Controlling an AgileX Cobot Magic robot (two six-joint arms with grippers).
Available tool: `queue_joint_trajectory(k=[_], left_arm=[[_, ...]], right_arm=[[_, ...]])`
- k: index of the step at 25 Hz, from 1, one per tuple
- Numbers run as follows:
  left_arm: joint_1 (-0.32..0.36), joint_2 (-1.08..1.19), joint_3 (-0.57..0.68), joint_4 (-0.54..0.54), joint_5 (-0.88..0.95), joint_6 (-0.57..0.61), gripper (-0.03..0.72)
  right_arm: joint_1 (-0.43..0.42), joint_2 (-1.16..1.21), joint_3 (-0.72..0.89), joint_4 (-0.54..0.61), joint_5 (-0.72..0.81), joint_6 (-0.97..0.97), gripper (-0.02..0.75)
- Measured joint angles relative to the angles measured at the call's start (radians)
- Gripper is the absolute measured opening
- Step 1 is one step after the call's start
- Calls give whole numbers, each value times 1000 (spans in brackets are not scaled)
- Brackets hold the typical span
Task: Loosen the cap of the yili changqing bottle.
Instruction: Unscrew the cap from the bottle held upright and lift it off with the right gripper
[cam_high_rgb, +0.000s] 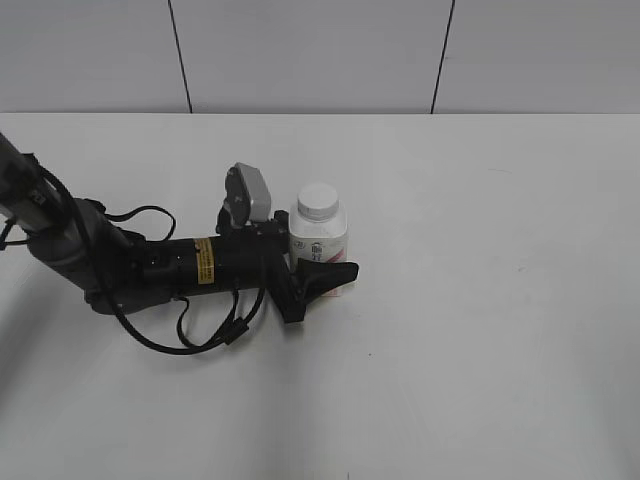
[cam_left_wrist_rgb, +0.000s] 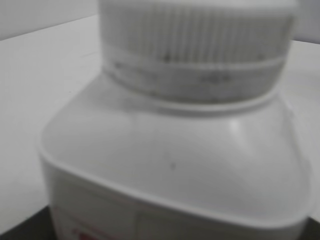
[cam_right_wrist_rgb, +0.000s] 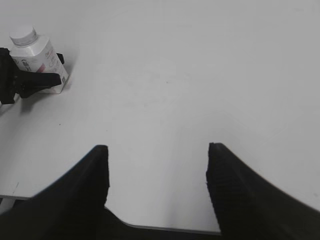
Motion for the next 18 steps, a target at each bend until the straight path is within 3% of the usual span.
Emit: queue_joint_trajectory(k=[5, 11, 18], left_arm=[[0, 2, 0, 0, -2, 0, 456], [0, 2, 0, -1, -3, 1, 456], [0, 2, 0, 0, -4, 1, 456]], right_arm=[[0, 42, -3, 44, -7, 1, 491], [0, 329, -14, 137, -10, 3, 491], [0, 589, -70, 238, -132, 3, 473]])
